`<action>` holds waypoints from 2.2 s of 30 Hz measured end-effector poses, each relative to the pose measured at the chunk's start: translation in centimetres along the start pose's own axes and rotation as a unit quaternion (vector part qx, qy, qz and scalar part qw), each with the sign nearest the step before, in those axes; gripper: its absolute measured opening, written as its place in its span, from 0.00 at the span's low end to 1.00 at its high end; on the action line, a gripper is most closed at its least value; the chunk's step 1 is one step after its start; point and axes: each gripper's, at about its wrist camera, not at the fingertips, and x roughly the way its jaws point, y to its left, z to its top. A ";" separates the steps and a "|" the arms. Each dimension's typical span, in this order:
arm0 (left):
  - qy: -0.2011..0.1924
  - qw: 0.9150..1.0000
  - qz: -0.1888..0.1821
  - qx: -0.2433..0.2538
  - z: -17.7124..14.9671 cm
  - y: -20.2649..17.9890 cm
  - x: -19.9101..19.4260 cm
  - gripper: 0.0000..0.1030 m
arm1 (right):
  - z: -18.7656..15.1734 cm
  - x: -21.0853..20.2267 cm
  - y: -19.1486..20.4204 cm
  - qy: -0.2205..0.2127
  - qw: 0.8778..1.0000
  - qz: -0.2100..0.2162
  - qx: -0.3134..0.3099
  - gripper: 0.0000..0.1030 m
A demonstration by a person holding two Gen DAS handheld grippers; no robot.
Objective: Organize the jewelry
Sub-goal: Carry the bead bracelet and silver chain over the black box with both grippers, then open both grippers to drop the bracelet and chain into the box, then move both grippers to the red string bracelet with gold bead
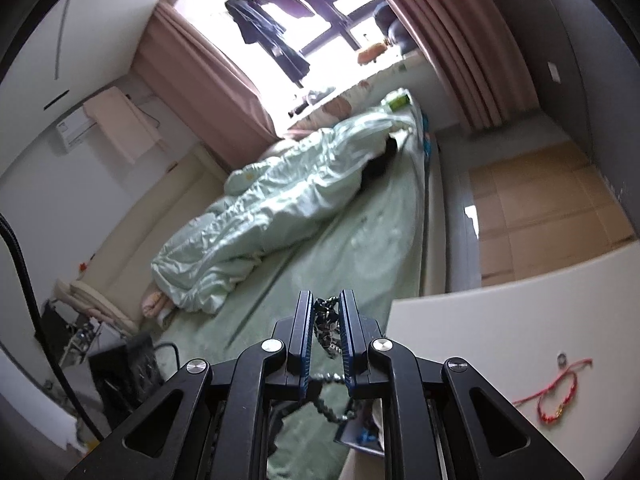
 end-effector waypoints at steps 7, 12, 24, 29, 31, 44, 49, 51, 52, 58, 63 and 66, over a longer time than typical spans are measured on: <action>0.018 1.000 0.008 -0.001 -0.6 0.4 2.1 0.09 | -2.7 3.4 -3.1 0.049 0.998 0.025 0.029 0.14; 0.029 1.000 0.004 -0.003 -0.8 0.1 3.4 0.09 | -3.2 3.3 -5.6 0.065 0.995 0.010 0.069 0.42; 0.048 0.998 -0.017 -0.033 -0.1 -0.4 4.4 0.47 | -3.4 0.2 -8.5 0.049 0.994 -0.035 0.092 0.59; 0.031 0.999 -0.012 -0.042 -0.4 -0.1 2.9 0.69 | -3.5 -0.8 -8.2 0.040 0.993 -0.053 0.093 0.72; 0.034 0.999 -0.014 -0.040 -0.6 -0.3 2.6 0.69 | -3.7 -1.6 -8.3 0.033 0.993 -0.064 0.095 0.72; 0.033 0.999 -0.026 -0.002 -2.0 -4.4 1.2 0.82 | -6.8 -6.7 -9.1 0.002 0.987 -0.131 0.090 0.72; 0.032 0.999 -0.030 0.021 -2.4 -6.8 1.4 0.91 | -8.2 -8.0 -10.3 0.008 0.982 -0.159 0.098 0.72; 0.038 0.998 -0.033 0.025 -2.6 -7.6 1.7 0.91 | -8.3 -8.6 -10.9 0.005 0.981 -0.165 0.105 0.78; 0.042 0.998 -0.036 0.027 -2.7 -8.0 2.0 0.91 | -8.4 -9.1 -11.2 -0.002 0.980 -0.167 0.108 0.84; 0.063 0.996 -0.055 0.017 -2.4 -9.8 3.5 0.91 | -7.5 -11.1 -14.3 -0.013 0.973 -0.192 0.131 0.94; 0.075 0.994 -0.067 0.041 -2.0 -11.8 5.0 0.91 | -7.5 -12.4 -17.5 -0.019 0.965 -0.201 0.167 0.94; 0.096 0.991 -0.078 0.051 -1.9 -12.7 6.8 0.91 | -7.7 -12.7 -18.8 -0.018 0.963 -0.195 0.182 0.94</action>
